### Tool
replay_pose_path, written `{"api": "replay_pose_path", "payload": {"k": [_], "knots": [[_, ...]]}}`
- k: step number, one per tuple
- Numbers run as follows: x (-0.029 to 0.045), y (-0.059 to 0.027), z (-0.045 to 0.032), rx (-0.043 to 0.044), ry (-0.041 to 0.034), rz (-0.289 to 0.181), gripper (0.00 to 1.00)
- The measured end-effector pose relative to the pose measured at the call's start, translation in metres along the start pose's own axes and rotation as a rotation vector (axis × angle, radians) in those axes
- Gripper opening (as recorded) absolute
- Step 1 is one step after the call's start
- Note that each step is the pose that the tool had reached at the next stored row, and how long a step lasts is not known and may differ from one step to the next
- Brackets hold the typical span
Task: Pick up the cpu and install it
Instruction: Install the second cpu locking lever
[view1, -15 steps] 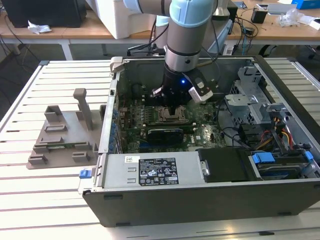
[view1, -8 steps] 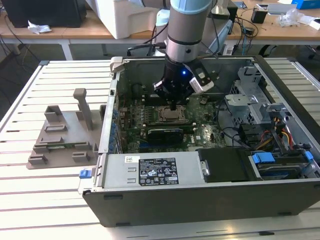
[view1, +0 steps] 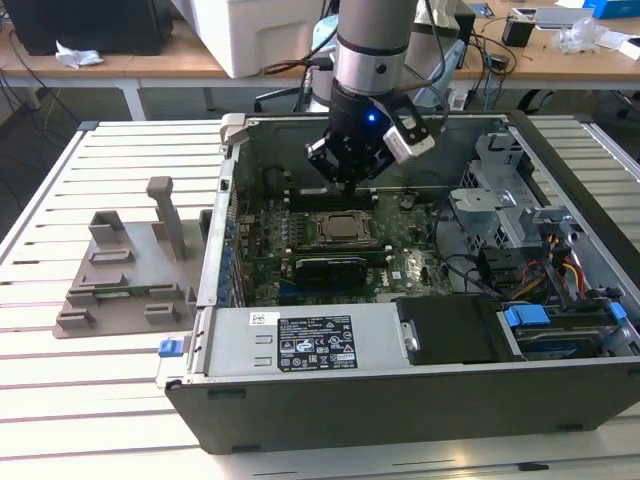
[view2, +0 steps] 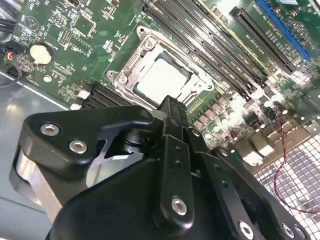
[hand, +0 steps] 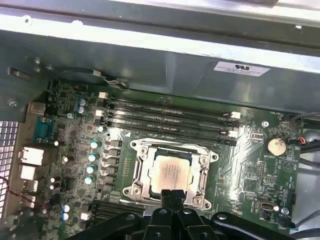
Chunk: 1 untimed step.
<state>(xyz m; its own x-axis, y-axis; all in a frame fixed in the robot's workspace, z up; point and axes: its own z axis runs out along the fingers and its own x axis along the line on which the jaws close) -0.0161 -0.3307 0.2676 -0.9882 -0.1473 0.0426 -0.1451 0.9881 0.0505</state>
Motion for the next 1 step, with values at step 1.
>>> {"api": "replay_pose_path", "payload": {"k": [1], "knots": [[0.0, 0.0, 0.0, 0.0001, 0.0001, 0.0, 0.11]]}}
